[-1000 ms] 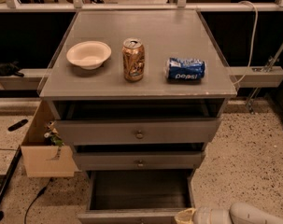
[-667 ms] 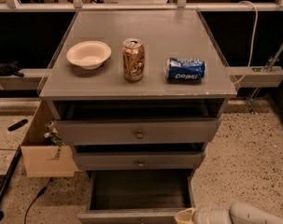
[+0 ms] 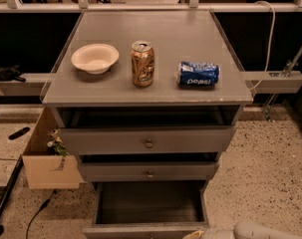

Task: Close bottom drawer

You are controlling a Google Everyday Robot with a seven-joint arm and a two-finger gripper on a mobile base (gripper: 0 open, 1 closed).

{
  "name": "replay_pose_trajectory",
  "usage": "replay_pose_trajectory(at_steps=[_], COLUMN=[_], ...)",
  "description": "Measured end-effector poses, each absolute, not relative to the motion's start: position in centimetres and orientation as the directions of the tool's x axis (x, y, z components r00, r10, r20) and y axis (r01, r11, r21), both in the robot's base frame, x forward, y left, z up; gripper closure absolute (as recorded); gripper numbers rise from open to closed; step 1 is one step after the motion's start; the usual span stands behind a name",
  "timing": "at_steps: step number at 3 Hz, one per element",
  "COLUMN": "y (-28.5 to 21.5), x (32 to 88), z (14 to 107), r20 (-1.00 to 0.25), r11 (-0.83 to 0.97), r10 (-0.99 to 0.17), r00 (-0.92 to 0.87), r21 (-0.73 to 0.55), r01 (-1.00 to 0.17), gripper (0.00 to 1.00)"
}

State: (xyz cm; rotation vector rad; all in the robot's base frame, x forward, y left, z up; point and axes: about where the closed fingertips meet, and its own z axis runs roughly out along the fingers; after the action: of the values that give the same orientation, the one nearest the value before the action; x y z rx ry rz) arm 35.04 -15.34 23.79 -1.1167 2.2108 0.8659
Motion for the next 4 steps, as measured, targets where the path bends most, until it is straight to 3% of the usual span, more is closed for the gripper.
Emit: replay_pose_trajectory(at_steps=[2,4], y=[-15.4,-17.5], x=[34.5,38.3], z=[20.1,16.2], r20=[-0.642,-0.610], r11=[0.466,0.522], r10=[-0.543,-0.545], r00=[-0.542,-0.575], r21=[0.307,0.289], r01=[-0.830,-0.803], gripper=[1.00,1.00])
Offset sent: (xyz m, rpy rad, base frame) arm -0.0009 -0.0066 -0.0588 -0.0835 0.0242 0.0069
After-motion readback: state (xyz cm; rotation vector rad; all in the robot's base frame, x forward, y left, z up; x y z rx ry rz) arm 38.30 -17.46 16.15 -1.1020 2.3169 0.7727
